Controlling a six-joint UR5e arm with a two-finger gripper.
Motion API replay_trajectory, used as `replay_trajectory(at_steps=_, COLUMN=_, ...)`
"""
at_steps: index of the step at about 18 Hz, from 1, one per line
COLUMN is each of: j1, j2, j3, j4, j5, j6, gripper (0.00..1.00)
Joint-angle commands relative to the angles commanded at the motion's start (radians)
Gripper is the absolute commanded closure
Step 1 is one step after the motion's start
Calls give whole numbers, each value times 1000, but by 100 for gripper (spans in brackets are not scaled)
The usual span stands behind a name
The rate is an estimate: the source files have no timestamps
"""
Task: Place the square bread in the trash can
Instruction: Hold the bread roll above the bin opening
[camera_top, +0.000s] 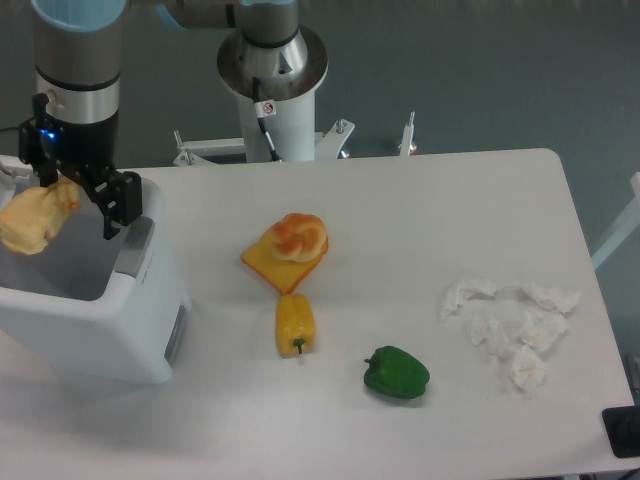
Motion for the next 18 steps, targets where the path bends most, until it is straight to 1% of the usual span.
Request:
replay_trajectory(at_steps=11, j1=2, j2=-11, j3=3, j4=0, j5=-2, j6=5, gripper=0)
replay_trajectory(at_steps=18, j1=6, j2=-6, j3=0, j4=0, j5=-31, j6=8, gripper=0)
